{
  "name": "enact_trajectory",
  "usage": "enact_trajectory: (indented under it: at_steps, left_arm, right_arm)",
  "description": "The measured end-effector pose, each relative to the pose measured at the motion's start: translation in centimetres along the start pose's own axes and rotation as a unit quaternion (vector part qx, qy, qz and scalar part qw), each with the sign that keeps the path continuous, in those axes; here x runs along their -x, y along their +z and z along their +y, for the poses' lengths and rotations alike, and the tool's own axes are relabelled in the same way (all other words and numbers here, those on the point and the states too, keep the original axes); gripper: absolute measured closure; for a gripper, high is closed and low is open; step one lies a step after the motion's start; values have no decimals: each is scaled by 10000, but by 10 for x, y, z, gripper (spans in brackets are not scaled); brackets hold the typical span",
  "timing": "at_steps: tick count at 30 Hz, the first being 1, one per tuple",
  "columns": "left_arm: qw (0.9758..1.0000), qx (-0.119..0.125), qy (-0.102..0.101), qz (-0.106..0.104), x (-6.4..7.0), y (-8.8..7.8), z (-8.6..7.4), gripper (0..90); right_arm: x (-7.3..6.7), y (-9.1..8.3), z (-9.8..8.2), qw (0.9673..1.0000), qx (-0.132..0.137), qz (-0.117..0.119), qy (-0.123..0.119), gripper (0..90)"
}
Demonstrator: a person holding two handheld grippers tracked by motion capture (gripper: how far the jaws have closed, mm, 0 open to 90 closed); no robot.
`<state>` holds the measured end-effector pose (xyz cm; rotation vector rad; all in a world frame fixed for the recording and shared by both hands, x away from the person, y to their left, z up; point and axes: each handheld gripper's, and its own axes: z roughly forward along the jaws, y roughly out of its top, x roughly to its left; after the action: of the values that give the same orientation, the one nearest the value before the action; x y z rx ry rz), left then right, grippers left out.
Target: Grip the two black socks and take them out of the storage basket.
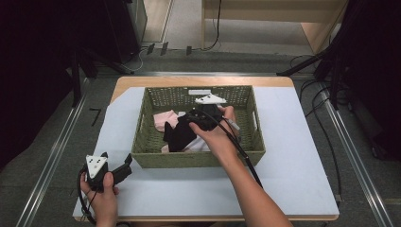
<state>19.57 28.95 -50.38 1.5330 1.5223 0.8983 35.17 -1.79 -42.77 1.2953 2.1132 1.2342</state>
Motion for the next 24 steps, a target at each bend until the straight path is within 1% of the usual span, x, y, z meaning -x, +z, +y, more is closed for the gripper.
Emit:
enact_trajectory:
  at_steps: [1, 2, 3, 5, 6, 7, 9, 11, 12, 13, 14, 16, 17, 19, 20, 21, 22, 23, 24]
  left_arm:
    - [10000, -7, 6, 2, 0, 0, 0, 146]
    - [10000, -10, 11, 5, 0, 0, 0, 146]
    - [10000, -11, 19, 6, 0, 0, 0, 146]
    - [10000, -13, 26, 8, 0, 0, 0, 146]
    - [10000, -15, 33, 12, 1, 0, 0, 146]
    - [10000, -15, 33, 12, 1, 0, 0, 146]
    - [10000, -7, 49, 6, 1, 0, 0, 147]
    - [10000, -11, 60, 10, 2, 1, 0, 146]
    - [10000, -12, 64, 8, 2, 1, 0, 147]
    - [10000, -15, 68, 13, 2, 1, 0, 147]
    - [10000, -11, 66, 9, 2, 1, 0, 147]
    - [10000, -8, 64, 10, 2, 1, 0, 147]
    - [10000, -15, 66, 12, 2, 1, 0, 147]
    - [10000, -19, 70, 22, 2, 1, 0, 147]
    - [10000, -20, 73, 11, 2, 1, 0, 147]
    - [10000, -18, 82, 7, 2, 1, 0, 147]
    - [10000, -19, 83, 5, 2, 1, 0, 147]
    - [10000, -19, 83, 6, 2, 1, 0, 147]
    - [10000, -20, 86, 1, 2, 1, 0, 147]
  right_arm:
    - [0, 0, 0, 10000, 0, 0, 0, 423]
    - [-1, 3, 0, 9998, -125, 108, 78, 408]
    - [-1, 3, 0, 9998, -125, 108, 78, 408]
    - [-2, 7, 0, 9992, -321, 184, 141, 392]
    - [0, 11, -1, 9984, -497, 208, 195, 379]
    - [0, 11, -1, 9984, -497, 208, 195, 379]
    - [1, 16, -1, 9970, -677, 253, 267, 371]
    - [1, 20, -1, 9954, -817, 367, 327, 365]
    - [1, 23, -2, 9944, -925, 408, 319, 373]
    - [1, 23, -2, 9944, -925, 408, 319, 373]
    - [1, 25, -3, 9934, -1007, 454, 293, 377]
    - [1, 30, -6, 9905, -1251, 532, 208, 383]
    - [1, 33, -7, 9892, -1357, 544, 136, 400]
    - [0, 37, -9, 9877, -1468, 542, -22, 422]
    - [-1, 38, -10, 9870, -1508, 538, -160, 451]
    - [-6, 38, -11, 9844, -1579, 648, -433, 579]
    - [-6, 38, -11, 9844, -1579, 648, -433, 579]
    - [-8, 38, -11, 9819, -1645, 727, -600, 671]
    - [-9, 35, -10, 9794, -1703, 744, -792, 834]
